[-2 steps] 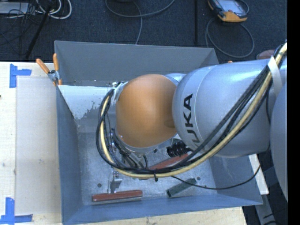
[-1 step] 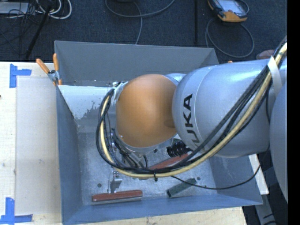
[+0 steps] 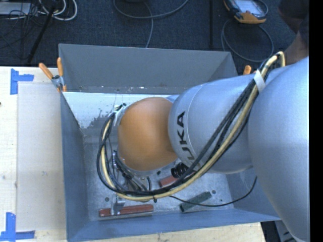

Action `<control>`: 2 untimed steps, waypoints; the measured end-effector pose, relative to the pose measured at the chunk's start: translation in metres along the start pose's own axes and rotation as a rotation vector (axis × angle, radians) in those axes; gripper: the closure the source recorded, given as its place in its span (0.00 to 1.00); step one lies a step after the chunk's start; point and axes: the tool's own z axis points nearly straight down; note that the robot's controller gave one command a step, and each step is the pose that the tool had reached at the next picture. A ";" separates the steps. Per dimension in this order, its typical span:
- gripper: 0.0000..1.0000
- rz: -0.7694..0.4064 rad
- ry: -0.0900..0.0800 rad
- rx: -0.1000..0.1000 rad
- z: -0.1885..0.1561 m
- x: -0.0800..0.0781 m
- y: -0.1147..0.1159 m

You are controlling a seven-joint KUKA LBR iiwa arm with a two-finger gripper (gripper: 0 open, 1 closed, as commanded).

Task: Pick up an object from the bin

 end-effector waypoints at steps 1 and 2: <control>0.00 -0.009 0.004 0.002 0.014 0.000 0.000; 0.00 -0.124 0.010 0.004 0.036 -0.006 -0.011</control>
Offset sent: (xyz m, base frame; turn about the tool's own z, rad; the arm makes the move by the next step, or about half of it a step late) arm 0.0126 -0.0184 -0.0219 -0.1728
